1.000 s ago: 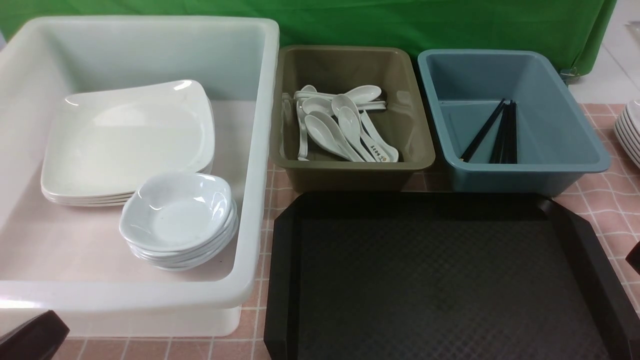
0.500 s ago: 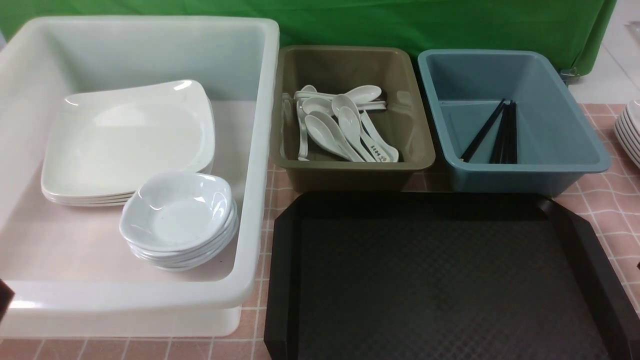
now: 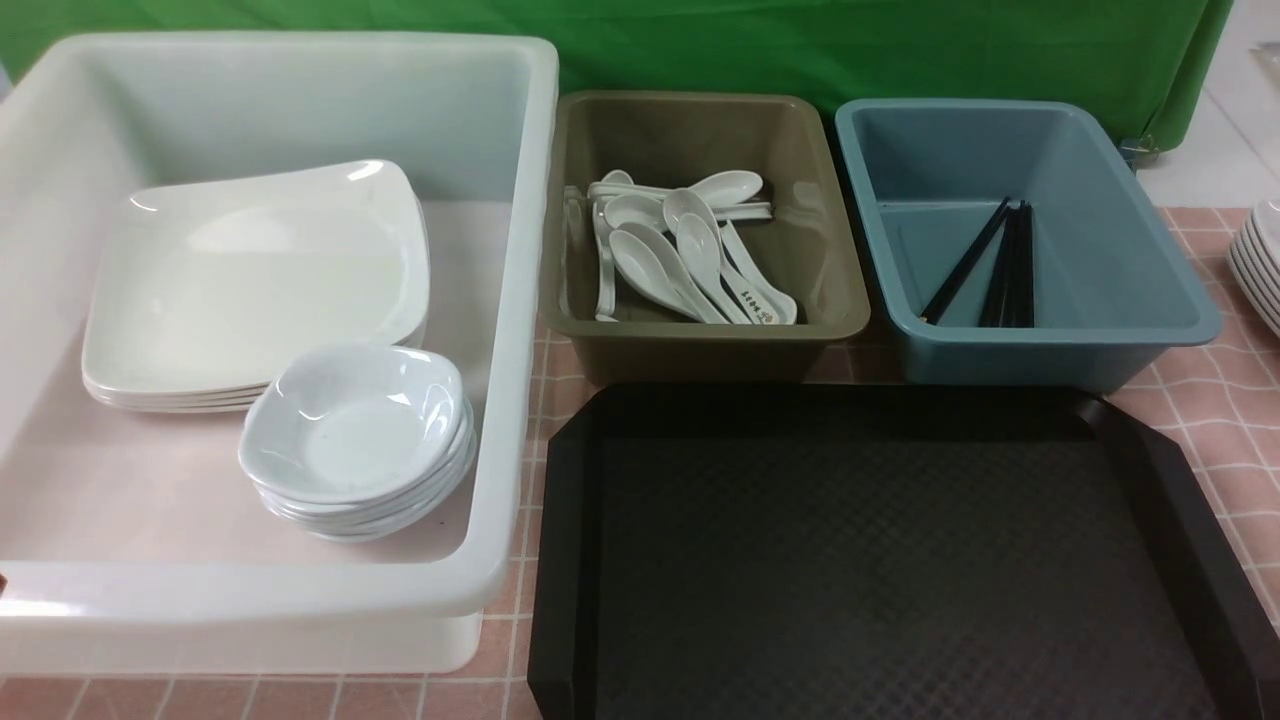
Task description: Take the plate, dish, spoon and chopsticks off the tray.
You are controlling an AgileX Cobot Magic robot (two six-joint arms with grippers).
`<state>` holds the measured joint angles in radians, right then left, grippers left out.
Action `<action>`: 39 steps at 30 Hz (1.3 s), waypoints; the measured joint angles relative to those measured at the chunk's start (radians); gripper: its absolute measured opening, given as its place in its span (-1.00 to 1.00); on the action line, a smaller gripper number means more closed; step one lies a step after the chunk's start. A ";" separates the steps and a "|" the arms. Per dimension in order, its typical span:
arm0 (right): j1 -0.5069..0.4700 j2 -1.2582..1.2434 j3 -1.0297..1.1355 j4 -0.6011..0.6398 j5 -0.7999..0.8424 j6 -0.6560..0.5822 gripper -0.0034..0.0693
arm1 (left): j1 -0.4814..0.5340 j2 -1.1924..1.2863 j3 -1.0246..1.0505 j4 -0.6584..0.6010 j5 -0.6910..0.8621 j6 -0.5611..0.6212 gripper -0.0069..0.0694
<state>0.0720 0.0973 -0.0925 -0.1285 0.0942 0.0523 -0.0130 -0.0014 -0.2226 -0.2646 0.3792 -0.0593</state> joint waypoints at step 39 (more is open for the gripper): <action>-0.106 -0.081 0.082 -0.001 0.074 0.000 -0.37 | 0.000 0.000 0.000 0.196 0.000 0.001 -0.76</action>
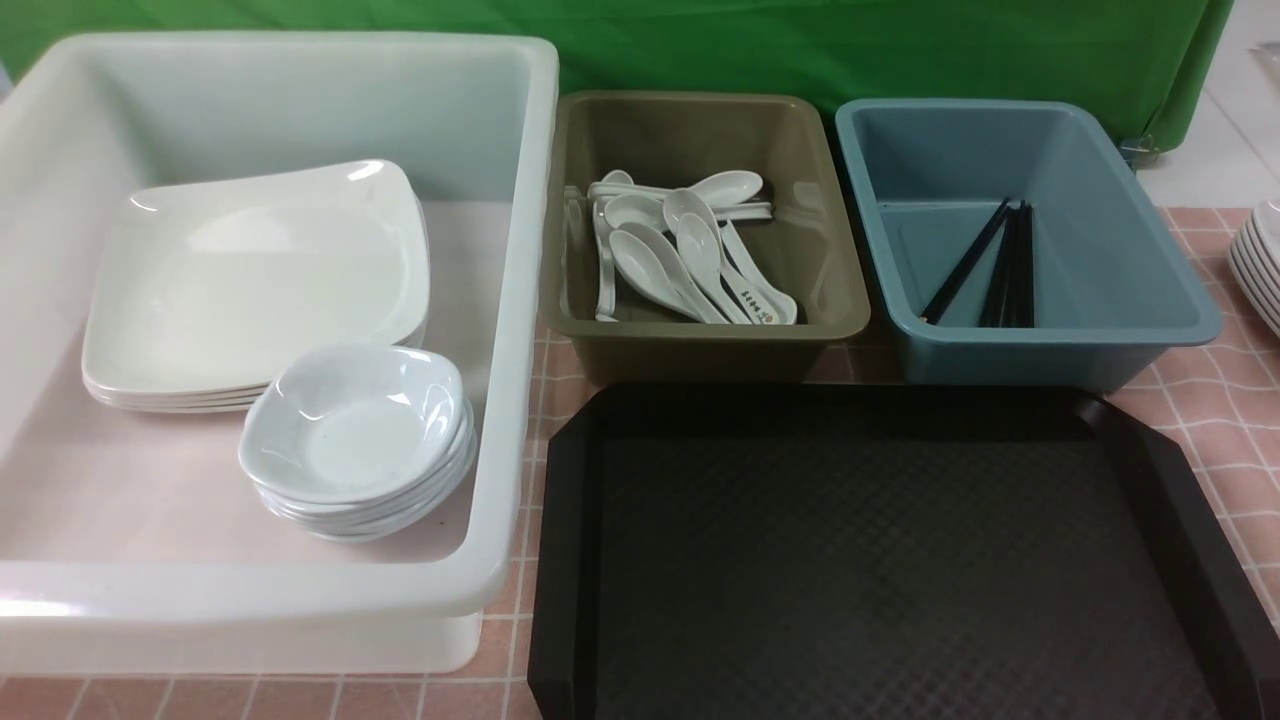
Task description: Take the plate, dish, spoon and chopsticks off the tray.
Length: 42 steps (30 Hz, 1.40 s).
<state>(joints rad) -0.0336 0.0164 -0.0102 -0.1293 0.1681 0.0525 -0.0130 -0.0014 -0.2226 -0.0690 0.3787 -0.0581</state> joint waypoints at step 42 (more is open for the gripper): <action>0.000 0.000 0.000 0.000 0.000 0.000 -0.25 | 0.000 0.001 0.228 0.063 -0.163 -0.002 -0.76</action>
